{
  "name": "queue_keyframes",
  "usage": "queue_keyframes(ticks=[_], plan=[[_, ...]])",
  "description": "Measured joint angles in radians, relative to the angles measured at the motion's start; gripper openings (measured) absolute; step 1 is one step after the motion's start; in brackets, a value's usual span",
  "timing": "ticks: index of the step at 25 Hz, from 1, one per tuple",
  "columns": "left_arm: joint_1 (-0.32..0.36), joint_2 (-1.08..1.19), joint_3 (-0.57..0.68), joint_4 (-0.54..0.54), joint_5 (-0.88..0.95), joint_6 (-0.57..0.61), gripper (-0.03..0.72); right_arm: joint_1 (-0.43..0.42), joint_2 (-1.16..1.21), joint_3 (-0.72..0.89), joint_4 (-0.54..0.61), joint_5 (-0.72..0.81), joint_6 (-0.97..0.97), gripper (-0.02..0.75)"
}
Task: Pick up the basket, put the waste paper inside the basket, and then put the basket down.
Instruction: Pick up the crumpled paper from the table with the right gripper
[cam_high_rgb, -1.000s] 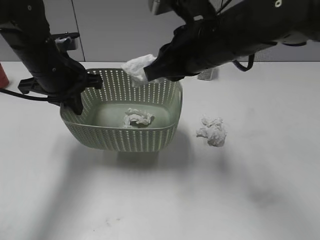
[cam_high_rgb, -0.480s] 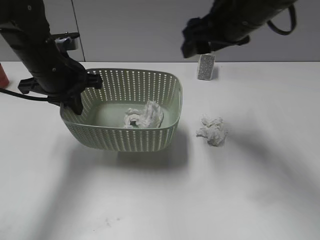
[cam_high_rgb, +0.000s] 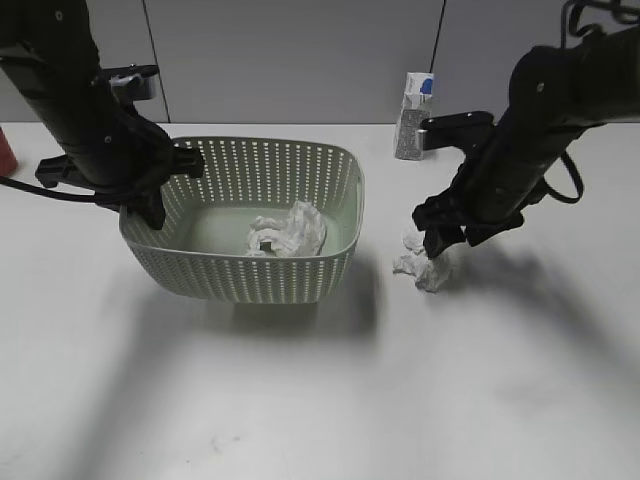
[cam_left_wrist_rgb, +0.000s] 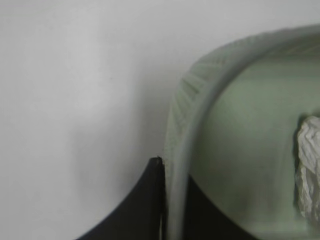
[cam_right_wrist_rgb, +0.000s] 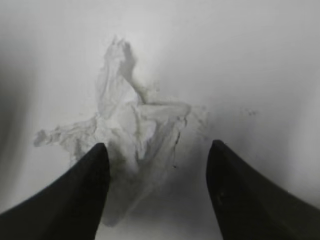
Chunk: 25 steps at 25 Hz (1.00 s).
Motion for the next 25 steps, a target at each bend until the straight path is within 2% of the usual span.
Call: queue_keyframes(ticks=[6,8,10,13,14,15,21,25], plan=[[0.000,0.000,0.000,0.002,0.000,0.000,0.003,0.027,0.070,0.001,-0.014,-0.071,-0.006,0.479],[0.000,0.000,0.000,0.002,0.000,0.000,0.003,0.027,0.071,0.001,-0.015,-0.086,-0.018,0.441],[0.000,0.000,0.000,0.002,0.000,0.000,0.003,0.027,0.072,0.001,-0.016,-0.097,-0.035,0.354],[0.000,0.000,0.000,0.004,0.000,0.000,0.003,0.028,0.072,0.001,-0.016,-0.101,-0.046,0.113],[0.000,0.000,0.000,0.005,0.000,0.000,0.003,0.028,0.072,0.001,-0.016,-0.102,-0.049,0.058],[0.000,0.000,0.000,0.007,0.000,0.000,0.003,0.028,0.069,0.001,-0.016,-0.102,-0.049,0.036],[0.000,0.000,0.000,0.018,-0.008,-0.005,0.003,0.039,-0.097,0.001,-0.020,-0.089,-0.077,0.034],[0.000,0.000,0.000,0.019,-0.041,-0.010,0.003,0.112,-0.265,-0.044,-0.011,-0.128,-0.106,0.034]])
